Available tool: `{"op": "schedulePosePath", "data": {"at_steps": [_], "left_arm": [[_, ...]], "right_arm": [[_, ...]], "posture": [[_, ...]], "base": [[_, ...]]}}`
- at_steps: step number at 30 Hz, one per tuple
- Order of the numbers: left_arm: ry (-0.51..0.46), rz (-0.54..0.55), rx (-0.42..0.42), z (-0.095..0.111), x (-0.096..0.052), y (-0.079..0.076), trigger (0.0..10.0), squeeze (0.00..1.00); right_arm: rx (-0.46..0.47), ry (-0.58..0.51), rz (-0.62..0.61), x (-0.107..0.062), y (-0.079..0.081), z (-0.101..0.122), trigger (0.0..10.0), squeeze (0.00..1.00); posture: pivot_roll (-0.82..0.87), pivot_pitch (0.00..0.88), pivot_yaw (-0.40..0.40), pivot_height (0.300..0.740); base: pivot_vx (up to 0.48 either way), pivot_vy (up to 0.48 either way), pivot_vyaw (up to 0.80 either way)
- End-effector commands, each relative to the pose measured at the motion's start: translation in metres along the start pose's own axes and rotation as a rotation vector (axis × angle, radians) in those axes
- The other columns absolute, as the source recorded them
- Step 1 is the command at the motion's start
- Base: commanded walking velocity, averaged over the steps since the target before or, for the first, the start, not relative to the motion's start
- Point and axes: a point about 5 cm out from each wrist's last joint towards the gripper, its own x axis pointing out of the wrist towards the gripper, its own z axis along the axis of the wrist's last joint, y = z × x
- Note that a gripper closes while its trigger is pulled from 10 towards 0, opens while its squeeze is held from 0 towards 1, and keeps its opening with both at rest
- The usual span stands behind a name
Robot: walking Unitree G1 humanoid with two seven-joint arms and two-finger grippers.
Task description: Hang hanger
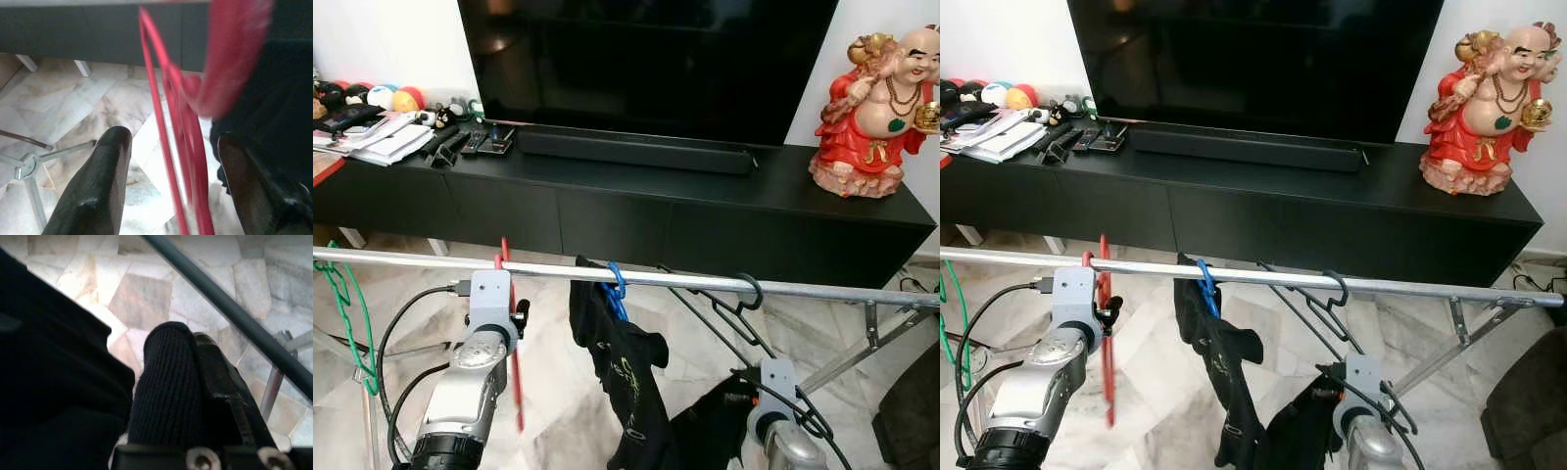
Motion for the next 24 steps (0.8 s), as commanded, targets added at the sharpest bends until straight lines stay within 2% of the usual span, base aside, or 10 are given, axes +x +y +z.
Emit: {"op": "schedulePosePath", "data": {"at_steps": [1, 2, 3, 8, 9, 10, 13, 24], "left_arm": [[0.011, 0.006, -0.010, -0.001, -0.003, 0.002, 10.0, 0.99], [0.011, 0.006, -0.010, -0.001, -0.003, 0.002, 10.0, 0.99], [0.021, 0.009, -0.019, -0.005, -0.002, 0.003, 10.0, 0.00], [0.060, 0.011, -0.053, -0.012, 0.001, 0.004, 10.0, 0.00], [0.074, 0.002, -0.061, -0.014, 0.003, 0.003, 6.4, 0.00], [0.092, -0.029, -0.090, -0.016, 0.004, -0.001, 0.5, 0.00], [0.112, -0.060, -0.144, -0.019, 0.004, -0.006, 0.0, 0.00], [0.120, -0.082, -0.136, -0.020, 0.008, -0.011, 0.0, 0.00]], "right_arm": [[0.010, 0.024, -0.008, -0.002, -0.003, -0.007, 10.0, 0.00], [0.010, 0.024, -0.008, -0.002, -0.003, -0.007, 10.0, 0.00], [0.009, 0.037, -0.005, -0.003, 0.000, -0.011, 10.0, 0.00], [0.012, 0.043, 0.007, -0.002, 0.008, -0.013, 10.0, 0.00], [0.012, 0.043, 0.010, -0.001, 0.011, -0.013, 10.0, 0.00], [0.012, 0.042, 0.012, -0.001, 0.013, -0.013, 10.0, 0.00], [0.012, 0.042, 0.015, 0.000, 0.016, -0.013, 10.0, 0.00], [0.013, 0.015, 0.015, 0.003, 0.017, -0.003, 10.0, 0.00]], "posture": [[0.05, 0.073, -0.028, 0.740], [0.05, 0.073, -0.028, 0.740], [0.05, 0.071, -0.028, 0.740], [0.04, 0.069, -0.026, 0.740], [0.04, 0.069, -0.025, 0.740], [0.04, 0.067, -0.024, 0.740], [0.04, 0.066, -0.023, 0.740], [0.04, 0.063, -0.022, 0.740]], "base": [[0.000, 0.000, 0.00], [0.000, 0.000, 0.00], [0.000, 0.000, 0.00], [0.000, 0.000, 0.00], [0.000, 0.000, 0.00], [0.000, 0.000, 0.00], [0.000, 0.000, 0.00], [0.000, 0.000, 0.00]]}}
